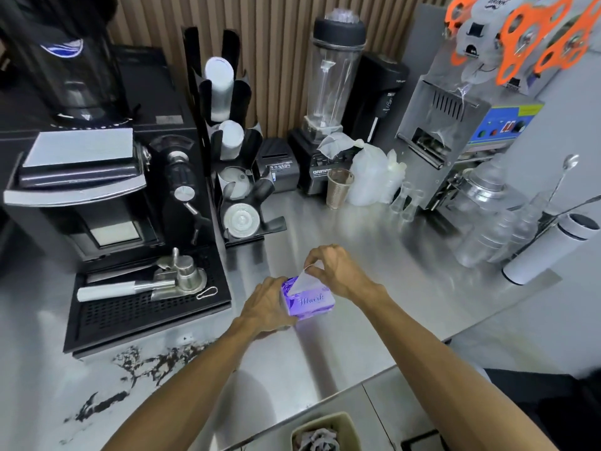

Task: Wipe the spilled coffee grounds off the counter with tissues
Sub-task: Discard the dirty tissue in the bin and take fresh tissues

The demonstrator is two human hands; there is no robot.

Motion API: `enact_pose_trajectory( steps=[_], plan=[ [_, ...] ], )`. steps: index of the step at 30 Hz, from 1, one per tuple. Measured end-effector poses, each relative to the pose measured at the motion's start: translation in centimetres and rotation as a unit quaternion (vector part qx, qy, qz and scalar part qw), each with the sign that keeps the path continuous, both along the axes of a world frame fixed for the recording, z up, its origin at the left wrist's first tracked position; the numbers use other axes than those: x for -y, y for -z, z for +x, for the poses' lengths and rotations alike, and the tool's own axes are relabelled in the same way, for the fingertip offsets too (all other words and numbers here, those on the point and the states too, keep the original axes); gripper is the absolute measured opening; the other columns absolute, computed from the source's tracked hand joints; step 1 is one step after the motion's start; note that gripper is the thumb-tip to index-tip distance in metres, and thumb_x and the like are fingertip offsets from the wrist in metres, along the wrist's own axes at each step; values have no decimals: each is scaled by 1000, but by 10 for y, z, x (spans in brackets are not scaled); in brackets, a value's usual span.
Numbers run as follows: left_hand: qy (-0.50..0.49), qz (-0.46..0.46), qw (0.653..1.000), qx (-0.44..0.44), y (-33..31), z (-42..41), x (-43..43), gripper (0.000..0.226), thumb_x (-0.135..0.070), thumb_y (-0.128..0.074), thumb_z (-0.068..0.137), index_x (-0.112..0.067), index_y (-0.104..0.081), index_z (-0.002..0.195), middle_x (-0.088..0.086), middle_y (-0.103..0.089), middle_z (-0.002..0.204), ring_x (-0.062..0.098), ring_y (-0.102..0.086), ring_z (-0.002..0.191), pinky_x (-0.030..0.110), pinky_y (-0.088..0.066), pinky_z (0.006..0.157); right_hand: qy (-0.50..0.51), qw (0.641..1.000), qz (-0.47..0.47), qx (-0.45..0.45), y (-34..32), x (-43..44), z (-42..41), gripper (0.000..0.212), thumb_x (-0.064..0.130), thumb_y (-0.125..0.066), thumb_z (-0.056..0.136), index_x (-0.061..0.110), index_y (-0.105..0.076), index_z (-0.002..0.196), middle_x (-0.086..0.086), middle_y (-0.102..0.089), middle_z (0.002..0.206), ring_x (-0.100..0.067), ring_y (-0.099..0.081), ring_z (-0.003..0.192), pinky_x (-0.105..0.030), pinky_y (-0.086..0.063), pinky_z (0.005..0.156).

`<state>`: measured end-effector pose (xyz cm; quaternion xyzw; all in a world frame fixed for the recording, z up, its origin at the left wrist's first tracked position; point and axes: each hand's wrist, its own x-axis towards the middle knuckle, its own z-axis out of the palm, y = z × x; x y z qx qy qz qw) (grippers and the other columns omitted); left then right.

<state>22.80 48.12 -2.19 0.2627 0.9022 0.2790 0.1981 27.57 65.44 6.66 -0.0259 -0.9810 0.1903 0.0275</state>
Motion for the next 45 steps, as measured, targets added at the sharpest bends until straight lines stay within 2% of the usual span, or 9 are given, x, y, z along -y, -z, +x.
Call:
enact_pose_trajectory(
  steps=[5,9,13,16,22,27,32,36,45],
  plan=[
    [3,-19,999,-28,-5,0,15,92,-45,-84,57,-23,-42,136,4,-49,127,25,-46,116,33,-43,97,-1,998,-62,-32,-24,8,-4,5,32,-62,84,28,-66,85,11,-69,86,-13,-63,84,-40,-53,77],
    [-55,-4,998,36,-12,4,20,109,-73,-81,42,-32,-42,135,-8,-48,126,17,-42,118,33,-40,101,-22,991,-77,-104,-55,16,4,4,31,-64,88,27,-65,89,12,-68,80,-13,-61,76,-34,-52,73],
    [-172,288,920,201,-41,14,24,48,-47,-87,63,-34,-63,102,-12,-70,106,2,-64,98,17,-49,80,-27,979,-146,-140,-76,25,14,2,21,-66,90,19,-66,91,12,-68,80,-6,-63,75,-20,-49,71],
    [-212,434,848,219,-65,23,39,53,-51,-80,67,-30,-63,113,-9,-71,111,7,-67,102,29,-53,86,9,964,-231,-135,-75,25,21,3,13,-65,90,13,-67,93,0,-73,90,-11,-69,85,-25,-56,75],
    [-215,411,862,204,-84,52,76,20,-18,-65,92,-18,-69,111,3,-72,109,21,-68,102,42,-54,92,83,897,-431,-58,-54,27,49,23,-6,-55,91,10,-71,86,-11,-71,90,-19,-64,74,-31,-51,64],
    [-231,431,829,271,-91,79,97,34,15,-44,88,1,-74,96,14,-69,117,29,-66,99,29,-57,74,139,829,-541,29,-42,41,73,36,-11,-37,88,0,-70,82,-21,-67,96,-29,-66,73,-37,-56,68],
    [-236,481,776,332,-93,99,117,34,-14,-45,97,13,-60,111,24,-68,109,32,-67,81,29,-55,63,150,760,-626,88,-34,57,91,26,11,-58,91,-13,-67,94,-20,-71,97,-35,-69,77,-37,-59,65],
    [-234,424,835,262,-86,112,136,33,-21,-79,75,0,-73,100,17,-71,107,27,-68,89,29,-53,73,95,776,-620,60,-19,72,103,15,-16,-67,79,-9,-64,92,-21,-69,103,-34,-72,82,-34,-60,66],
    [-293,365,868,164,-81,132,173,26,6,-64,85,-14,-78,95,5,-74,99,12,-70,78,23,-56,72,94,814,-569,71,-6,103,96,18,-15,-58,83,-6,-74,84,-19,-72,96,-34,-72,89,-44,-53,94]
  ],
)
